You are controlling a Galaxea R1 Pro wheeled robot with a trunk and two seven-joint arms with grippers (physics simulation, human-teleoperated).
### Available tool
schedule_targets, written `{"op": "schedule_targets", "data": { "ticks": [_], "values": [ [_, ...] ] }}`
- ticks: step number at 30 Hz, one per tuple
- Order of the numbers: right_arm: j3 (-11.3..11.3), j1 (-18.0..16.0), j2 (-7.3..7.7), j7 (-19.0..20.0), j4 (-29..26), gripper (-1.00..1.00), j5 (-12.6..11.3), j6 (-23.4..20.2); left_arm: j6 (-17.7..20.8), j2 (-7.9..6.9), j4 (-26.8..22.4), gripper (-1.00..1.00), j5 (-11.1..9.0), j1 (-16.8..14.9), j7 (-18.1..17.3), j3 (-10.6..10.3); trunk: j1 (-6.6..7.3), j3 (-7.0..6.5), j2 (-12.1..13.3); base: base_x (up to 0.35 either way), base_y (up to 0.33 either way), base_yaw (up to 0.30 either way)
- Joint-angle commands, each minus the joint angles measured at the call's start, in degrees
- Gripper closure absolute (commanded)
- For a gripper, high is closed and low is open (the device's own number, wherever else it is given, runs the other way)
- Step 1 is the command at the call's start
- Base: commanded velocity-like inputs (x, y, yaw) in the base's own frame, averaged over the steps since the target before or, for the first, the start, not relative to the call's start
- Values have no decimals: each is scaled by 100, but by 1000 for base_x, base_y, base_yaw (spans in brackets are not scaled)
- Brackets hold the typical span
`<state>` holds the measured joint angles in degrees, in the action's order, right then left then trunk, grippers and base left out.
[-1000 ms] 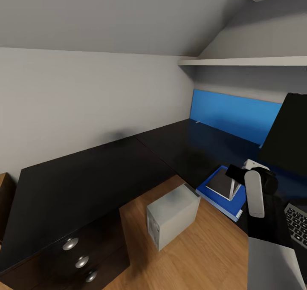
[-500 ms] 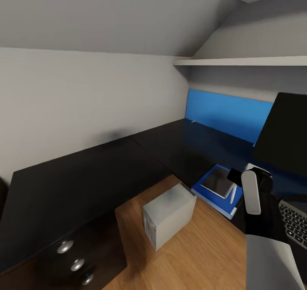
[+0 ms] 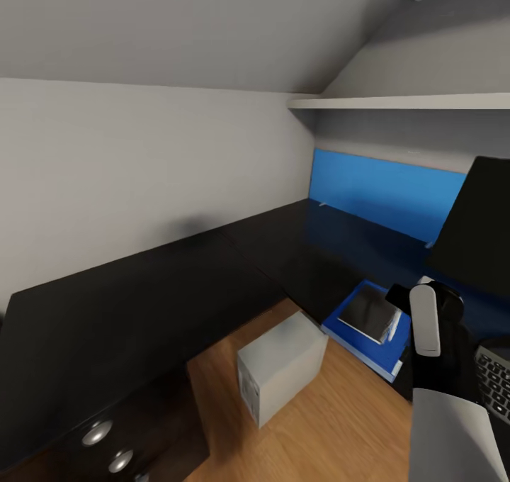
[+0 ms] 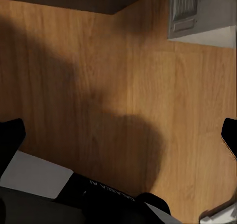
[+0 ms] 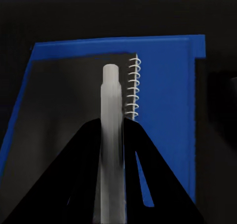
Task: In the bedroom, organize the workspace by keeping the computer under the desk, ensuring the monitor is on the desk, placing the keyboard on the desk next to the monitor, placing the mouse on the desk next to the keyboard, moving the folder from the swivel chair onto the desk next to the mouse, stacking the notebook on top of the folder with the pen on top of the notebook, and positioning the swivel chair next to the desk.
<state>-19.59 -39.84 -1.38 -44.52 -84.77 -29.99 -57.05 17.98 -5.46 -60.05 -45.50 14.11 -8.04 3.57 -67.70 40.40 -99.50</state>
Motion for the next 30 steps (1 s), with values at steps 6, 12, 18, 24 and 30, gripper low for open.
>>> {"op": "schedule_targets", "data": {
  "ticks": [6,12,18,24,30],
  "values": [
    [-96,-9,-3,-69,22,100,-67,-8,4,1,-7,-100,-44,-2,-8,-6,-3,5,-2,185,0,0],
    [-183,-39,-3,-80,91,100,-68,-8,0,1,-2,-100,-37,-4,-12,-14,-3,5,-2,40,0,0],
    [-211,-104,3,-83,233,100,-68,-8,13,-1,1,-100,-33,-5,-16,-14,-3,5,-2,12,0,0],
    [-224,-131,9,-89,409,100,-68,-8,2,0,2,-100,-35,-5,-21,-19,-3,5,-2,132,0,0],
    [-230,-144,19,-91,581,100,-71,-8,25,17,2,-100,-45,-8,-16,-5,-3,5,-2,67,0,0]
  ]
}}
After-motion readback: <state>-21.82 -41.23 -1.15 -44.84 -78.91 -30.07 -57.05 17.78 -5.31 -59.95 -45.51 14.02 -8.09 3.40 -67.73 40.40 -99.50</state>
